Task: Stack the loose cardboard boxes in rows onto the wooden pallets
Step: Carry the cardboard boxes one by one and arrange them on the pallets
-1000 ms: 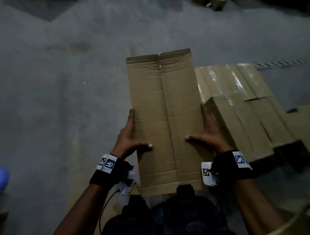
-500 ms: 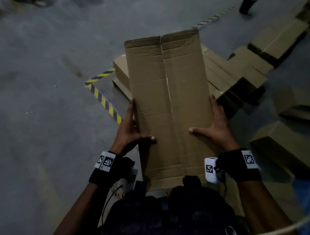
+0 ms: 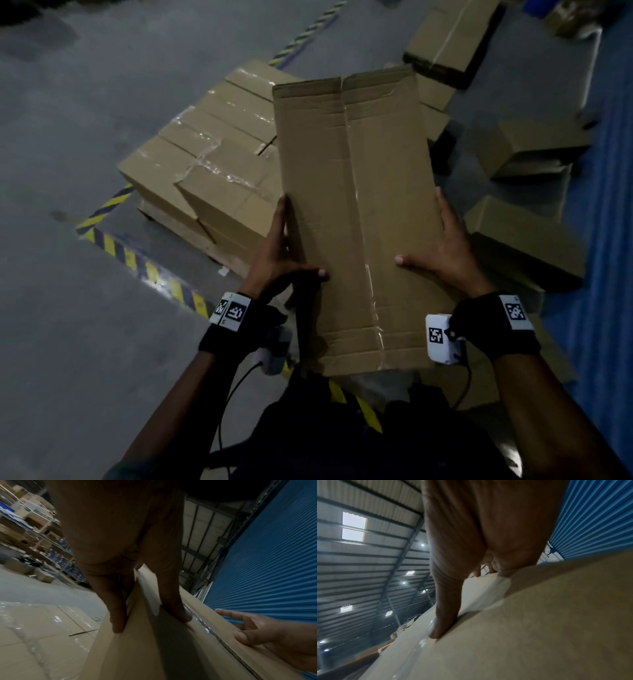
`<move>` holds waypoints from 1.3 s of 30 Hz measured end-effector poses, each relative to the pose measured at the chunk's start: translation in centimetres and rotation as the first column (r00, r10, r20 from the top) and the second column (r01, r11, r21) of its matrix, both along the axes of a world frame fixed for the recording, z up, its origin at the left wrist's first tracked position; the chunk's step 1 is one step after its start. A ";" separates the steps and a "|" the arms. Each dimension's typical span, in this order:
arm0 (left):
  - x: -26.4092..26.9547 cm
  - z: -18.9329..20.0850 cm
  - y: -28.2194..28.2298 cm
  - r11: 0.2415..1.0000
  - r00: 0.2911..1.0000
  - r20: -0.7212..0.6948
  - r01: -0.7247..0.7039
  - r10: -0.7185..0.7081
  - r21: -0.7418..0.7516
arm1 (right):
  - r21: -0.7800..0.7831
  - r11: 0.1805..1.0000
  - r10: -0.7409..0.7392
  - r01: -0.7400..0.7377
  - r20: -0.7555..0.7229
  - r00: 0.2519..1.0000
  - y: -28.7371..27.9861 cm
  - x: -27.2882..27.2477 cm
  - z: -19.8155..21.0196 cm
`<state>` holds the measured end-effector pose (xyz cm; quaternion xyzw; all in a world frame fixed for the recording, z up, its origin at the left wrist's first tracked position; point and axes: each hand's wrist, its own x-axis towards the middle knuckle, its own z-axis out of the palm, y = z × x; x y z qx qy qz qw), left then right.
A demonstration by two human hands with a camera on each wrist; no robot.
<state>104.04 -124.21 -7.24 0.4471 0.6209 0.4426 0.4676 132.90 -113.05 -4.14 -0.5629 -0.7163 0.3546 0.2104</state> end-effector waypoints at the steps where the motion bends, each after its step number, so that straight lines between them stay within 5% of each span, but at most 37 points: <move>1: 0.5 -0.3 1.9 1.000 1.000 -0.002 0.014 -0.014 -0.005 | -0.007 1.000 -0.012 0.012 0.016 1.000 1.7 0.6 0.0; 16: 4.6 -1.1 26.1 0.996 0.995 -0.092 -0.031 0.024 -0.082 | -0.048 0.998 -0.039 0.040 0.026 0.999 25.6 3.7 -0.7; 26: 7.2 -1.9 34.5 0.931 0.941 -0.054 -0.339 0.335 -0.135 | -0.158 0.954 0.244 -0.256 -0.093 0.965 41.3 2.5 -2.2; 39: 5.0 -7.4 40.0 0.761 0.762 0.040 -0.640 0.647 -0.109 | -0.188 0.779 0.611 -0.598 0.019 0.791 54.7 -8.7 -5.6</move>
